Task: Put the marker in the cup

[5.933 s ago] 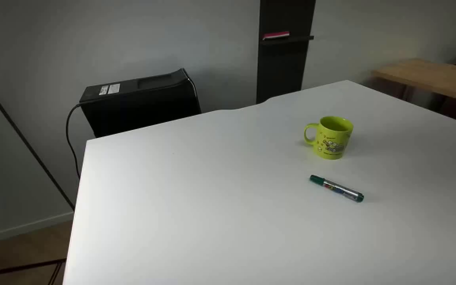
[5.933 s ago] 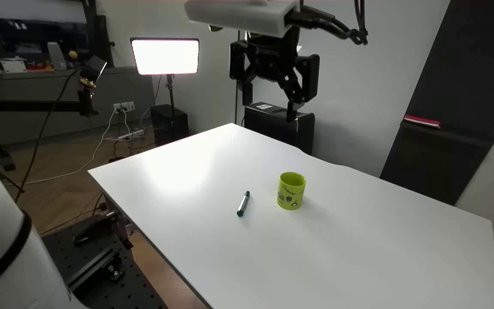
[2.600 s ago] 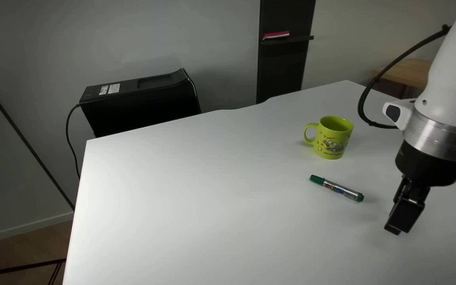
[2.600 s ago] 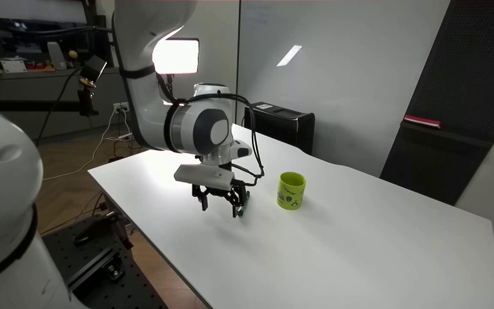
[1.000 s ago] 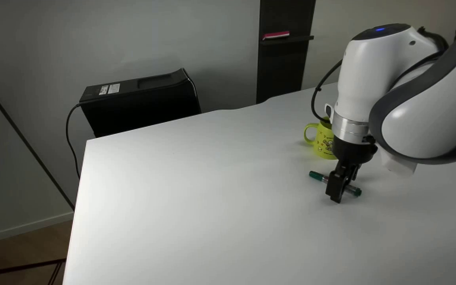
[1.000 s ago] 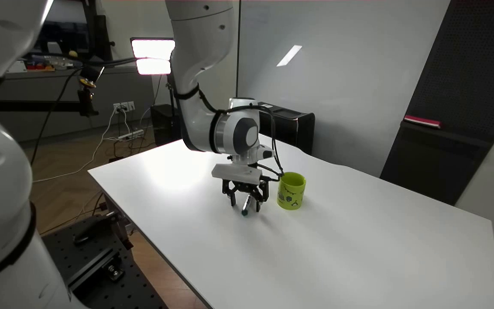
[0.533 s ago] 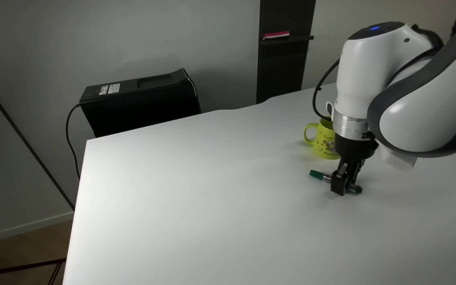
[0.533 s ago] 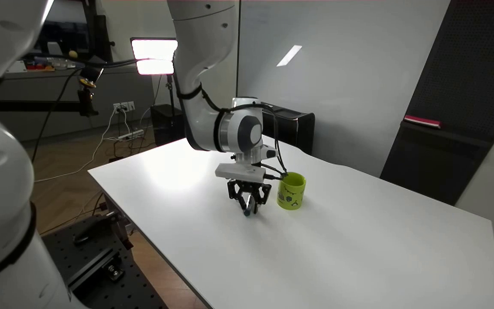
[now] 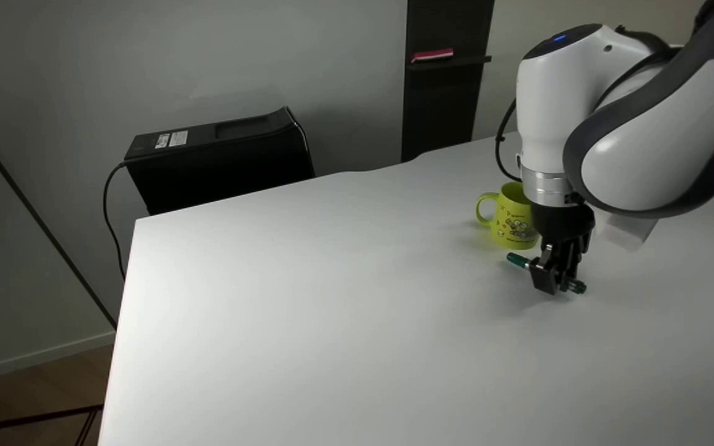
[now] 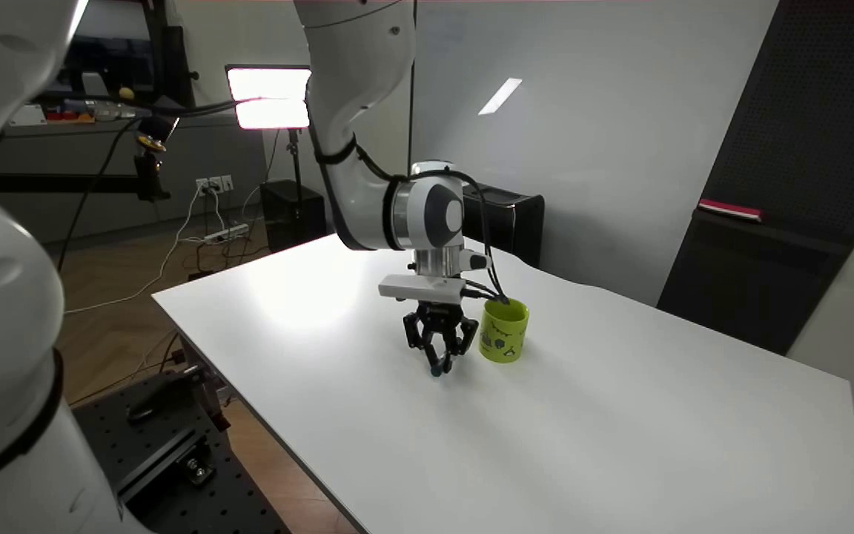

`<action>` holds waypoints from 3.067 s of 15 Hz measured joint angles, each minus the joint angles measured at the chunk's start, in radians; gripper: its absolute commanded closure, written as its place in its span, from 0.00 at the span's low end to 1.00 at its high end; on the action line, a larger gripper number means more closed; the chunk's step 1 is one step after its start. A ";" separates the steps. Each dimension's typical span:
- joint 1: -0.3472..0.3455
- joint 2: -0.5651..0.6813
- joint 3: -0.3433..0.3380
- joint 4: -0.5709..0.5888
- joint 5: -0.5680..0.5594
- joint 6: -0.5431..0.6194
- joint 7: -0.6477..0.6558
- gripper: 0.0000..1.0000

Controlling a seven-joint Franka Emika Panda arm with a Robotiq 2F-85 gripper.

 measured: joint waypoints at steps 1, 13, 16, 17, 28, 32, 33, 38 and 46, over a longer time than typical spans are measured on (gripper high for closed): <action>-0.004 -0.010 0.008 0.009 0.001 -0.033 0.000 0.93; -0.142 -0.240 0.169 0.117 0.152 -0.568 -0.064 0.93; -0.171 -0.231 0.168 0.159 0.158 -0.645 -0.060 0.93; -0.180 -0.218 0.167 0.173 0.158 -0.660 -0.057 0.93; -0.221 0.040 0.162 0.449 0.176 -0.746 -0.033 0.93; -0.219 0.087 0.163 0.563 0.178 -0.816 -0.032 0.93; -0.220 0.096 0.162 0.589 0.178 -0.833 -0.031 0.93; -0.229 0.125 0.143 0.700 0.178 -0.908 -0.030 0.93; -0.281 0.192 0.114 0.755 0.178 -0.958 -0.023 0.93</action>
